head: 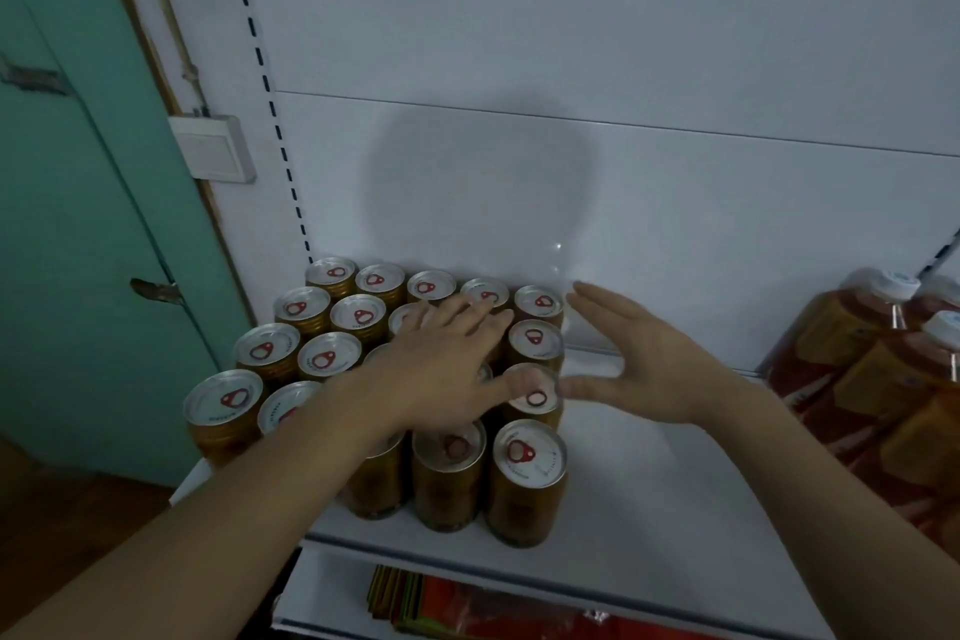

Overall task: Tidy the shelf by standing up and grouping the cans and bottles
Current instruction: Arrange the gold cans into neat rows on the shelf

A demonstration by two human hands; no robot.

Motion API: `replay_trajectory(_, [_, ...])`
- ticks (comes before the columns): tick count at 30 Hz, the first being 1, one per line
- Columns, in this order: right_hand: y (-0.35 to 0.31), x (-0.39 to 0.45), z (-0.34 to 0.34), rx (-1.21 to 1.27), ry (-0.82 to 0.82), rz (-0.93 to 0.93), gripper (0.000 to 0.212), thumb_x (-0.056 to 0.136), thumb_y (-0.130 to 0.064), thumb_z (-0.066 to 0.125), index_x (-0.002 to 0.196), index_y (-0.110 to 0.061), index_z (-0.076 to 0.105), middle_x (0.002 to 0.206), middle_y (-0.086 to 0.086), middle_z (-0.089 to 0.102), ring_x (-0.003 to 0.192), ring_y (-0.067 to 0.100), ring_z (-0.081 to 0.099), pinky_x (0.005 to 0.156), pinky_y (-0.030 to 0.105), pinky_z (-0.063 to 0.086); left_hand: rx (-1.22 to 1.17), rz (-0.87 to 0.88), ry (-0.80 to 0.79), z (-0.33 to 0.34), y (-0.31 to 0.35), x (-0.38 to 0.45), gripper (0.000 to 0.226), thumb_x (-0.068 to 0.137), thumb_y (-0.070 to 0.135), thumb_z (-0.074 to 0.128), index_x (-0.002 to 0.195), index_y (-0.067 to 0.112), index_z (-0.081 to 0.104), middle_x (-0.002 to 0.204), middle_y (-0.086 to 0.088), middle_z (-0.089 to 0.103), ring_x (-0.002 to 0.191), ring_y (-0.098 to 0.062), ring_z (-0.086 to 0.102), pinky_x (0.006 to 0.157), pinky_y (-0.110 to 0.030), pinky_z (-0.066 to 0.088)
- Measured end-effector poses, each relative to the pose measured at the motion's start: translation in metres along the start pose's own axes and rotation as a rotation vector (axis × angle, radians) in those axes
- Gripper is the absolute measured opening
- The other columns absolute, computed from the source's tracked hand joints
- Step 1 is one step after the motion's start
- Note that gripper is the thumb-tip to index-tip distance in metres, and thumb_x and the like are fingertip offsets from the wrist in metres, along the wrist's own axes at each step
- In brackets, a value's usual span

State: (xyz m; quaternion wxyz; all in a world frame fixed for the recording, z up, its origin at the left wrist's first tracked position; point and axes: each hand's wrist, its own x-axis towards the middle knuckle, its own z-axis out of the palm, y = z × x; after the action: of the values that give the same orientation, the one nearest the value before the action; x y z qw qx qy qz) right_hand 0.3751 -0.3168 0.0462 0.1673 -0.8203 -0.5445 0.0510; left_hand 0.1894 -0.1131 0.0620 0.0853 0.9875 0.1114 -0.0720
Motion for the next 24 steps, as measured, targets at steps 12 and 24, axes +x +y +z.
replay_trajectory(12, [-0.175, -0.001, 0.064, -0.291, -0.083, -0.051, 0.107, 0.086, -0.098, 0.024, 0.172, -0.036, 0.009, 0.181, -0.001, 0.003, 0.167, 0.026, 0.000, 0.133, 0.055, 0.007, 0.146, -0.085, -0.087, -0.004, -0.123, -0.117, 0.128, 0.059, 0.112, 0.019, 0.166, 0.045, -0.004, 0.175, 0.014, -0.014, 0.162, -0.016, -0.011, 0.131, -0.051, -0.004])
replay_trajectory(24, [-0.178, 0.007, 0.081, -0.350, -0.068, 0.091, 0.108, 0.082, -0.104, 0.026, 0.170, -0.043, 0.014, 0.180, -0.008, 0.007, 0.166, 0.021, 0.006, 0.132, 0.057, 0.013, 0.152, 0.054, -0.001, 0.034, -0.152, -0.095, 0.116, 0.068, 0.108, 0.007, 0.164, 0.045, -0.011, 0.176, 0.001, -0.019, 0.162, -0.031, -0.015, 0.123, -0.073, -0.004])
